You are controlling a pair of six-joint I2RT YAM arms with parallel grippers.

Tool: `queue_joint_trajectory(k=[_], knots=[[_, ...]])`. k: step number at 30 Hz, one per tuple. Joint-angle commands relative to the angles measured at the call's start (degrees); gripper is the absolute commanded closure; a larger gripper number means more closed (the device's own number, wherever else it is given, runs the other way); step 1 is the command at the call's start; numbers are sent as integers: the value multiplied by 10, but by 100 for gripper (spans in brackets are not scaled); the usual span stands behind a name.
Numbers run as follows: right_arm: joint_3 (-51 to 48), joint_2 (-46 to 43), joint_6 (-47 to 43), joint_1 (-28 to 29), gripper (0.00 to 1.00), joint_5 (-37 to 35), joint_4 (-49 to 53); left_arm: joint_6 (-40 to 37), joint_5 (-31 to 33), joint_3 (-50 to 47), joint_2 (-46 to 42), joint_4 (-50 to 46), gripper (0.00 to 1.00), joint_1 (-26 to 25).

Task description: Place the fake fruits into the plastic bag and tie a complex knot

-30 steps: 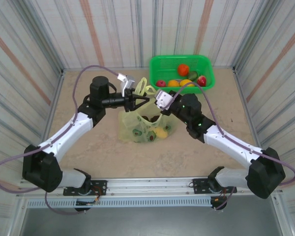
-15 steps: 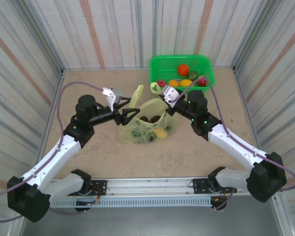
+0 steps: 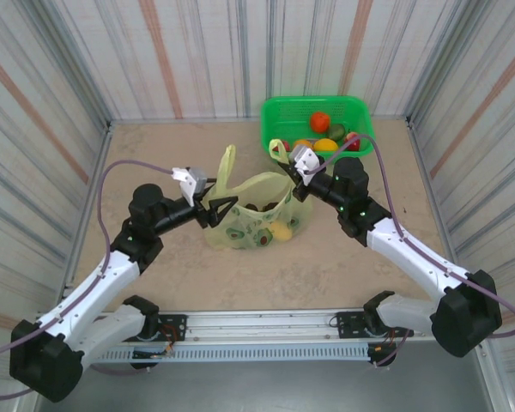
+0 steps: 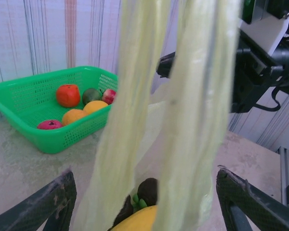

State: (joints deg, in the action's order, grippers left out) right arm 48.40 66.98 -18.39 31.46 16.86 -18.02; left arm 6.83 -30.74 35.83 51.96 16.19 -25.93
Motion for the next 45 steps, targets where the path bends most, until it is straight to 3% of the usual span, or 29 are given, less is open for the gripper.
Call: queue_joint_trajectory(k=[1, 3, 11, 14, 21, 28, 31, 36, 45], knots=[[-3, -14, 16, -4, 100, 36, -10, -11, 4, -4, -3, 56, 29, 11], [-1, -12, 16, -4, 100, 50, -4, 9, -21, 0, 14, 80, 38, 24], [25, -9, -36, 18, 100, 98, 59, 33, -103, 36, 79, 111, 94, 31], [78, 18, -102, 56, 100, 60, 155, 34, -117, 41, 91, 112, 100, 31], [178, 94, -179, 110, 100, -2, 272, -9, -122, 77, 109, 48, 98, 7], [214, 134, -203, 119, 100, -12, 331, -24, -119, 72, 106, 41, 90, -1], [224, 140, -218, 126, 100, -16, 349, -33, -117, 71, 104, 33, 82, -4], [230, 143, -223, 129, 100, -16, 354, -34, -112, 74, 107, 26, 61, -8], [249, 146, -226, 135, 100, -23, 369, -26, -100, 84, 116, 15, 47, -9]])
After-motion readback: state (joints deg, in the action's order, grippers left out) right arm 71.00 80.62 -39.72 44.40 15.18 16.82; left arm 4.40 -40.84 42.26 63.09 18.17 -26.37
